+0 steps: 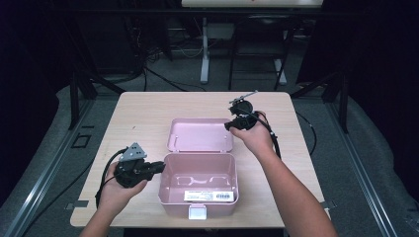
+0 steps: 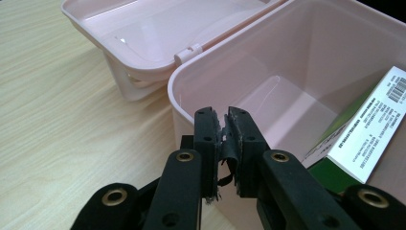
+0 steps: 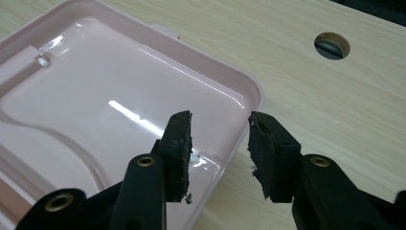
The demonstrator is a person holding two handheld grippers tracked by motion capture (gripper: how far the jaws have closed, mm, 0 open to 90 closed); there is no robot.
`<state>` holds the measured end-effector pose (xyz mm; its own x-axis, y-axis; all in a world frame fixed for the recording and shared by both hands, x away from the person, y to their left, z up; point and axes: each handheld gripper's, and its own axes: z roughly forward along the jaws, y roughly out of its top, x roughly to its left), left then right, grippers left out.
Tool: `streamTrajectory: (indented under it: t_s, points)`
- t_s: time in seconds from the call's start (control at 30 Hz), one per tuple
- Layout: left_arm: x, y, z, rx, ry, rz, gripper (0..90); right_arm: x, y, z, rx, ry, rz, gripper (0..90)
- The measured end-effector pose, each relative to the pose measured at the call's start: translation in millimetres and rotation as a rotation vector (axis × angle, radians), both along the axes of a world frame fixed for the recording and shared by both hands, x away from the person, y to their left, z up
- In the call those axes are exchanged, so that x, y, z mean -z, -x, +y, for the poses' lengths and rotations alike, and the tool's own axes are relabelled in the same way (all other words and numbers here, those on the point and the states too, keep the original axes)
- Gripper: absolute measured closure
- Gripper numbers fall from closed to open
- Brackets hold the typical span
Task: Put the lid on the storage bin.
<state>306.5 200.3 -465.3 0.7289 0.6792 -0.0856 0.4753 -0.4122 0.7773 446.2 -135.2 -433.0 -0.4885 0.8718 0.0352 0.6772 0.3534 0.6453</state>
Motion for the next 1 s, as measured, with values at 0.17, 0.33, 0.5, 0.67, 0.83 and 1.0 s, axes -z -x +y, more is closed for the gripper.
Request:
streamTrajectory:
  t_s: [0.17, 0.33, 0.5, 0.67, 0.83, 1.0]
  points:
    - [0.0, -0.1, -0.3, 0.0, -0.001, -0.003, 82.7, 1.4, -3.3, -1.9, 0.016, -0.011, -0.001, 59.8]
    - [-0.3, 0.4, -0.9, -0.001, -0.008, -0.005, 82.8, 4.5, -7.8, -3.6, 0.034, -0.023, 0.012, 61.4]
    - [-0.2, 0.4, -0.8, -0.001, -0.006, -0.004, 82.9, 9.6, -11.0, -1.1, 0.058, -0.031, 0.026, 62.9]
    - [-0.3, 0.4, -0.8, -0.002, -0.006, -0.004, 82.9, 20.5, -16.4, 4.1, 0.102, -0.004, 0.047, 63.0]
    - [0.0, 0.4, -0.7, -0.002, -0.002, -0.004, 82.9, 29.5, -19.9, 7.7, 0.137, 0.01, 0.05, 66.8]
    - [0.0, 0.4, -0.6, -0.002, -0.001, -0.004, 82.9, 33.1, -25.3, 6.5, 0.174, 0.003, 0.063, 66.9]
